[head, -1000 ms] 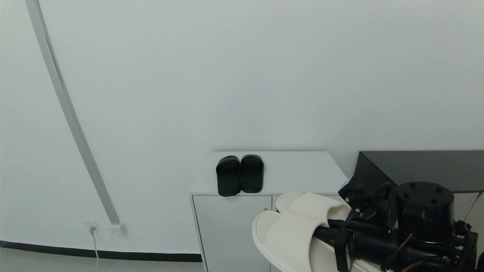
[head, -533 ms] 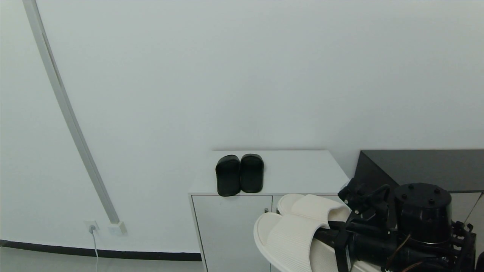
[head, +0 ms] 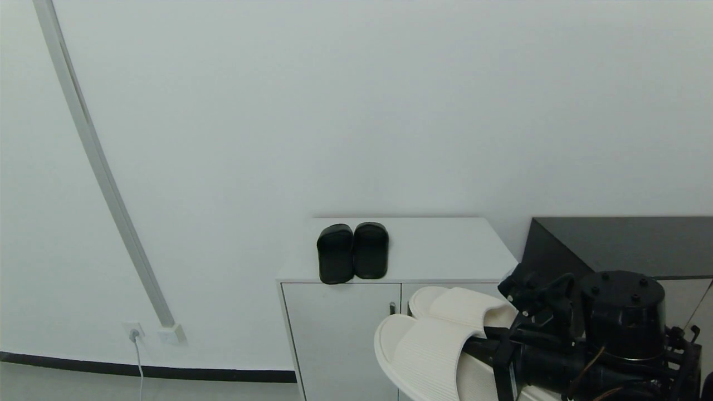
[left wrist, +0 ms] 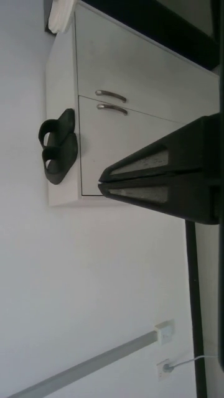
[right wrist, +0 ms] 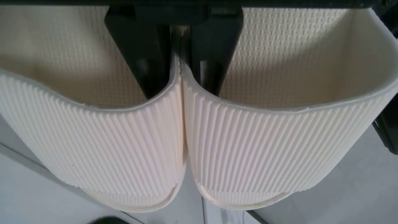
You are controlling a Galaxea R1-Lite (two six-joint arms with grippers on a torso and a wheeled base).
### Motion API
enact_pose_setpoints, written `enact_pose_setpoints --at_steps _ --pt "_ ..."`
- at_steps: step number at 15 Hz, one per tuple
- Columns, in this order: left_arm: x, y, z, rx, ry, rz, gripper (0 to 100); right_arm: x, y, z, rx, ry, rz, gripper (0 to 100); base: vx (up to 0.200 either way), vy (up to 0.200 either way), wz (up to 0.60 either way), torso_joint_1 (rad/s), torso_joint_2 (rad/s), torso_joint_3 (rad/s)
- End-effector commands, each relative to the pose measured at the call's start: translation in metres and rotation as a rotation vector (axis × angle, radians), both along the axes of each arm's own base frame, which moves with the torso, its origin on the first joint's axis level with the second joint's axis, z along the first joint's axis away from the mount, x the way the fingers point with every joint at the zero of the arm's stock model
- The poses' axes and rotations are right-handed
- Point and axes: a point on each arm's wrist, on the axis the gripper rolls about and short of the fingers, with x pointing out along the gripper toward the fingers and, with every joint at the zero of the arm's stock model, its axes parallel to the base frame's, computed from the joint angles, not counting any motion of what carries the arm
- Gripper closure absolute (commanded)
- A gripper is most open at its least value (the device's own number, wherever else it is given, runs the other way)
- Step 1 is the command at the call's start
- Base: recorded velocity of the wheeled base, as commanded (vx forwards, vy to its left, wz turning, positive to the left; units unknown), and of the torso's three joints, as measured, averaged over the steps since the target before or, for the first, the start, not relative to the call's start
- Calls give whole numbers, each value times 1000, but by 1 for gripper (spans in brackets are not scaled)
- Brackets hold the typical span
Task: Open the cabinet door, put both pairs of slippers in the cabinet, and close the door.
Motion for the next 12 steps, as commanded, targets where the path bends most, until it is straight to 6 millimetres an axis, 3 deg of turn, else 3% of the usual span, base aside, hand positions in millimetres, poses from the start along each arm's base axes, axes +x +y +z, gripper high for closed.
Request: enact_pose_setpoints --at_steps 1,12 --pt "0 0 0 -1 3 -2 0 0 1 -1 -3 4 1 100 0 0 0 -163 354 203" --pt "0 0 0 -1 0 0 0 0 0 -9 -24 29 1 100 0 0 0 -188 434 249"
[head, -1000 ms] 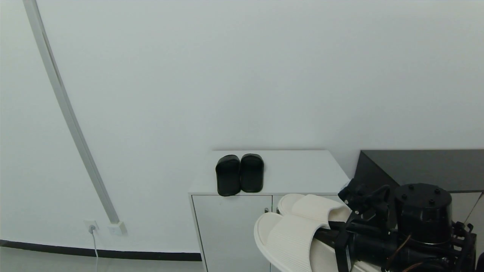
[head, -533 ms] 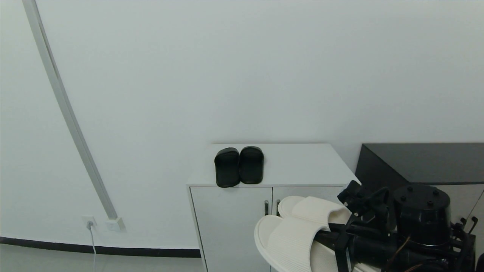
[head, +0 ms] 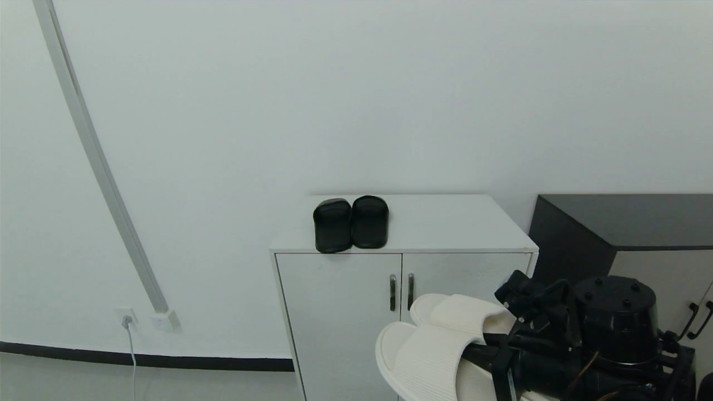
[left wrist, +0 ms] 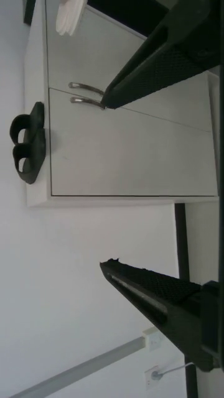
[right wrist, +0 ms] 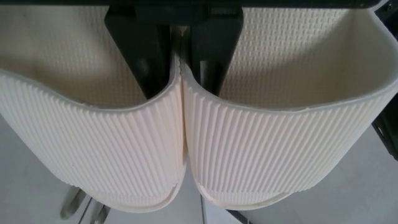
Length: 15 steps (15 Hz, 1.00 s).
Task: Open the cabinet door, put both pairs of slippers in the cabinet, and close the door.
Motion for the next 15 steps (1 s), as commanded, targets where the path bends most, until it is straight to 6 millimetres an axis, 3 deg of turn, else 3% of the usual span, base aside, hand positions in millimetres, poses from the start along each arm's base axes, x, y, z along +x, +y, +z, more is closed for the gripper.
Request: enact_pose_setpoints --at_steps 1,15 --pt "0 0 0 1 -1 0 0 0 0 -2 -4 5 1 100 0 0 0 -232 559 315" --pt "2 0 0 18 24 -17 0 0 1 -6 -22 6 10 100 0 0 0 -185 510 323"
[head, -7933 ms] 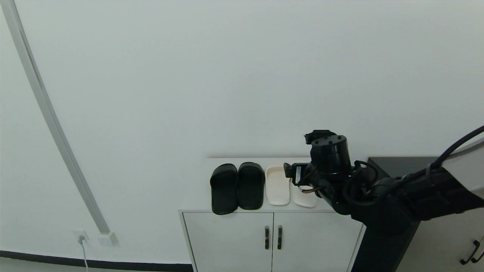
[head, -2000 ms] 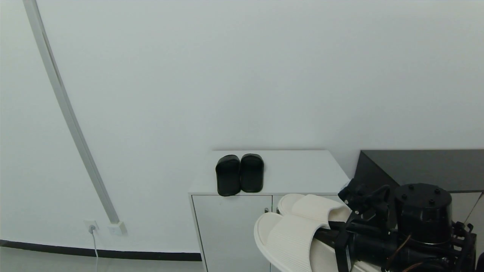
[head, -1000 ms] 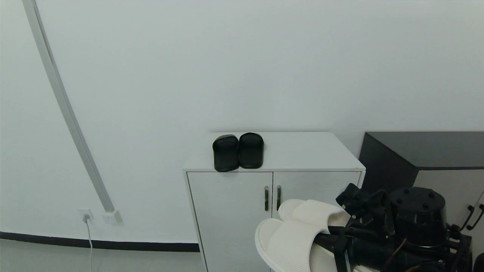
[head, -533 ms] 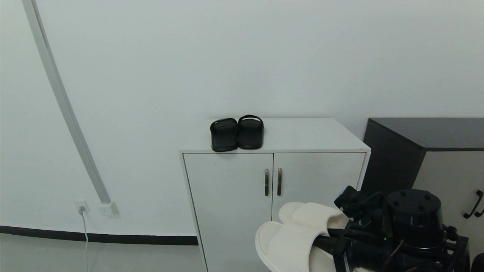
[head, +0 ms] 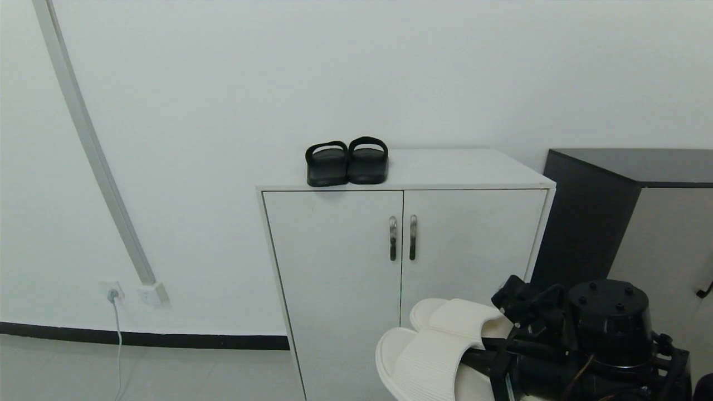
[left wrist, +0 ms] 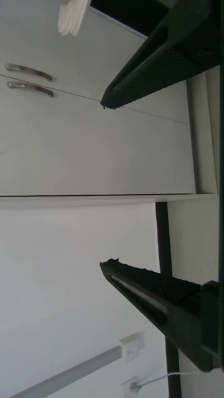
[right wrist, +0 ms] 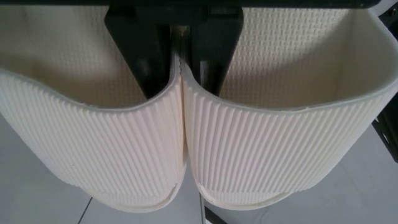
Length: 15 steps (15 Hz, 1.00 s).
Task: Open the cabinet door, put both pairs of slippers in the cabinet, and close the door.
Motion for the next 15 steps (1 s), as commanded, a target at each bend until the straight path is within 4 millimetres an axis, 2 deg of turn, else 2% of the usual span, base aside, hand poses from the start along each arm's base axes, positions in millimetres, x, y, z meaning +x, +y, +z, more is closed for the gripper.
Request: enact_pose_setpoints --at_steps 1,4,5,6,9,10,14,15 --pt "2 0 1 8 25 -7 0 0 0 0 -1 -1 1 100 0 0 0 -139 476 334" --pt "4 0 13 10 33 -16 0 0 0 0 0 -2 1 100 0 0 0 -111 456 347" --pt "8 -1 46 -29 28 -57 0 0 0 0 0 -2 1 100 0 0 0 -100 447 349" --pt "13 -2 56 -41 55 -88 0 0 0 0 0 -2 1 100 0 0 0 7 320 217" --pt "47 -5 70 -52 158 -220 0 -1 -1 0 -3 -2 1 100 0 0 0 0 0 0" --pt "53 -6 73 -54 159 -244 0 -1 -1 0 -3 -2 1 100 0 0 0 0 0 0" --pt "123 -19 107 -58 166 -491 0 -2 -1 -1 19 -26 3 100 0 0 0 -30 71 75" --pt "128 -21 110 -62 164 -509 0 -2 -2 -1 18 -24 5 100 0 0 0 -7 51 46"
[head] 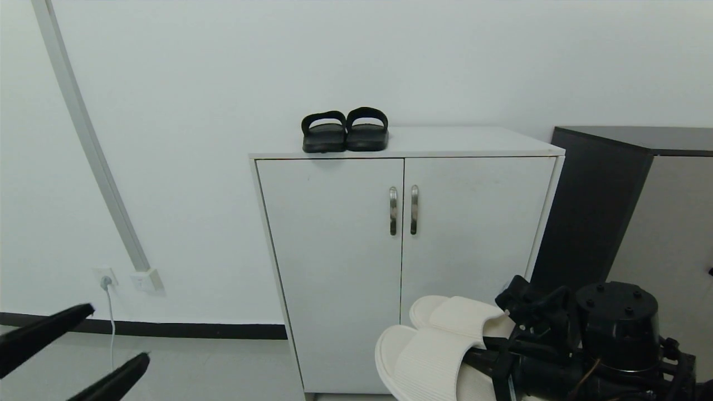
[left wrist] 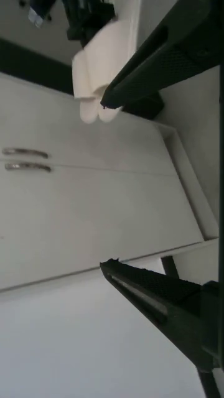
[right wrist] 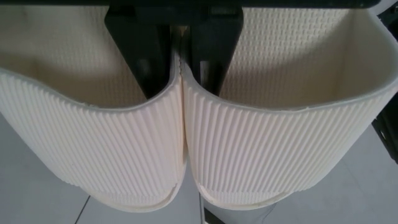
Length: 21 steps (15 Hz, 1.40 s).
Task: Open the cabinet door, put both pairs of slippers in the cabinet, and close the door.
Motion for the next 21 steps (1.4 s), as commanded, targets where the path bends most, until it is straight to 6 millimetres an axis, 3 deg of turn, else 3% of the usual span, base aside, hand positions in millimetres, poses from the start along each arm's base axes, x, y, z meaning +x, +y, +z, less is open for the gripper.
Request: enact_pose_setpoints --at_steps 1,5,6,8,10,11,12,16,21 --pt "60 -23 20 -22 62 -180 0 0 0 -1 -3 5 3 100 0 0 0 0 0 0" --pt "123 -78 45 -15 42 -287 0 -1 2 -4 -10 10 7 100 0 0 0 0 0 0" --pt "131 -88 46 -15 38 -298 0 -1 2 -4 -12 12 8 100 0 0 0 0 0 0" --pt "156 -133 46 -18 16 -372 0 0 3 -6 -16 18 5 100 0 0 0 0 0 0" --pt "170 -167 44 -23 13 -447 0 1 3 -7 -17 19 5 100 0 0 0 0 0 0" --pt "175 -175 43 -21 16 -458 0 1 3 -7 -17 19 6 100 0 0 0 0 0 0" --pt "191 -195 42 -25 9 -484 0 1 3 -6 -16 18 5 100 0 0 0 0 0 0" --pt "224 -224 38 -38 4 -583 0 1 3 -7 -17 19 3 100 0 0 0 0 0 0" --pt "242 -229 35 -168 147 -749 0 3 5 -12 -29 33 5 100 0 0 0 0 0 0"
